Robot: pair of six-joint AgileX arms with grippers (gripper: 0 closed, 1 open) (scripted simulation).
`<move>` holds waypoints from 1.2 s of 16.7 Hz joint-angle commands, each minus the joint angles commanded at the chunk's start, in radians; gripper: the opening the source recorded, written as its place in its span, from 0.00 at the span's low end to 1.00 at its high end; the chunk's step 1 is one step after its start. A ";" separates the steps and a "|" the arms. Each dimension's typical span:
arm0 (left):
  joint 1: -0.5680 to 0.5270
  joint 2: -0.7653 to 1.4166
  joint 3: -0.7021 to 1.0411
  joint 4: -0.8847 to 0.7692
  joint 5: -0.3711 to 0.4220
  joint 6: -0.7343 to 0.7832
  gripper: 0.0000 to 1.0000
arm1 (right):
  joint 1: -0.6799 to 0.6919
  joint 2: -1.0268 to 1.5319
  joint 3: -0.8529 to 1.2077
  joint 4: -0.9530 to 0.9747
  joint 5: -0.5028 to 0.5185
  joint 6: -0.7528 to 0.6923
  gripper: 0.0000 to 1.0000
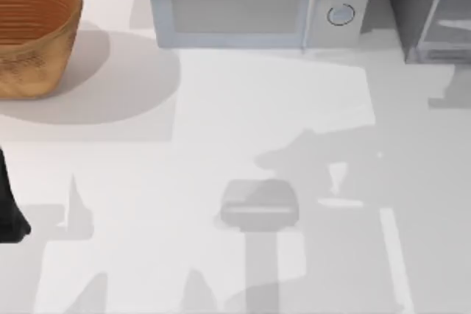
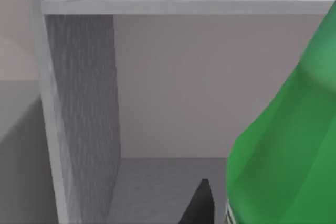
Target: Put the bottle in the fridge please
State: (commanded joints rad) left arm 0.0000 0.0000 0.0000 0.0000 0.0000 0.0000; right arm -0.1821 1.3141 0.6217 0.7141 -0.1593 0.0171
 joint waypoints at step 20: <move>0.000 0.000 0.000 0.000 0.000 0.000 1.00 | -0.083 0.855 0.425 0.361 -0.085 -0.003 0.01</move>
State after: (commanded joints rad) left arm 0.0000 0.0000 0.0000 0.0000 0.0000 0.0000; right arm -0.2647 2.1691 1.0466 1.0749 -0.2443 0.0139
